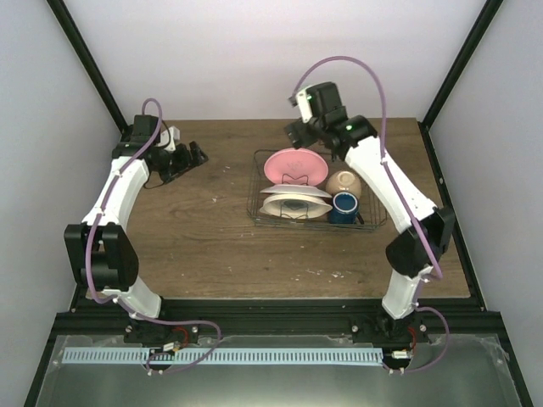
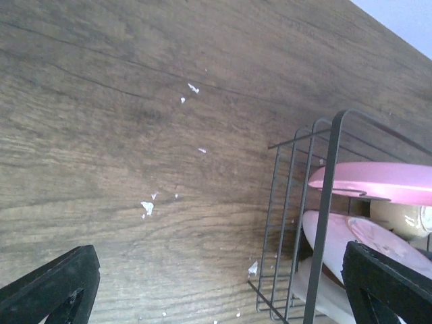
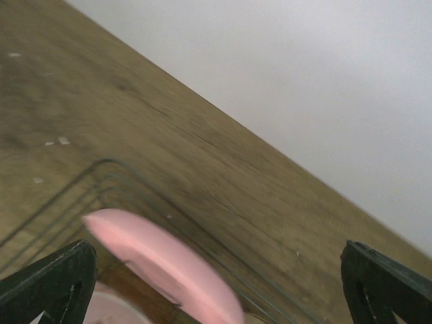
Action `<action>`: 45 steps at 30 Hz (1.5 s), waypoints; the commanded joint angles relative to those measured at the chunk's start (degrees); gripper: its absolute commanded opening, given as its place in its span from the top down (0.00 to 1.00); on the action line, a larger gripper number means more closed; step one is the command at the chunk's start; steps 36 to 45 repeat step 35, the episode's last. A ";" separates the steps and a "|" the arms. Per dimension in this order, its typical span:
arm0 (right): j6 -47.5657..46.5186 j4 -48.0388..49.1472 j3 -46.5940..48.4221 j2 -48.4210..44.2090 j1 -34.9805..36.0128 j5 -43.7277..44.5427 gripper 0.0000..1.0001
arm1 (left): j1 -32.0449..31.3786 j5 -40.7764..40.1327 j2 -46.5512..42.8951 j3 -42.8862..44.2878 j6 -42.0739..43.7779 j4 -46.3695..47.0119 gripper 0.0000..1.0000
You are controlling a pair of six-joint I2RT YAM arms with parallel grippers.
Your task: Load the mixed dishes into the dish rack
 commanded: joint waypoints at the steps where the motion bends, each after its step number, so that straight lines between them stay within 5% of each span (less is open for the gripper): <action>1: 10.00 -2.15 5.68 3.34 -11.01 -8.66 0.00 | 0.53 -2.27 1.06 3.66 -0.60 1.45 0.00; 7: 19.24 -1.40 2.16 6.01 -25.85 -14.50 0.00 | 0.97 -6.98 2.20 6.51 0.32 0.13 0.00; 15: 22.43 3.87 -8.73 5.77 -36.67 -12.92 0.00 | 1.37 -11.56 3.76 7.96 0.53 -0.29 0.00; 24: 21.81 6.05 -14.78 6.38 -41.91 -11.93 0.00 | 1.46 -12.87 6.08 9.59 -0.65 -0.24 0.00; 45: 21.01 5.69 -13.83 7.50 -41.97 -11.71 0.00 | 1.50 -13.97 8.08 10.59 -0.27 -0.47 0.00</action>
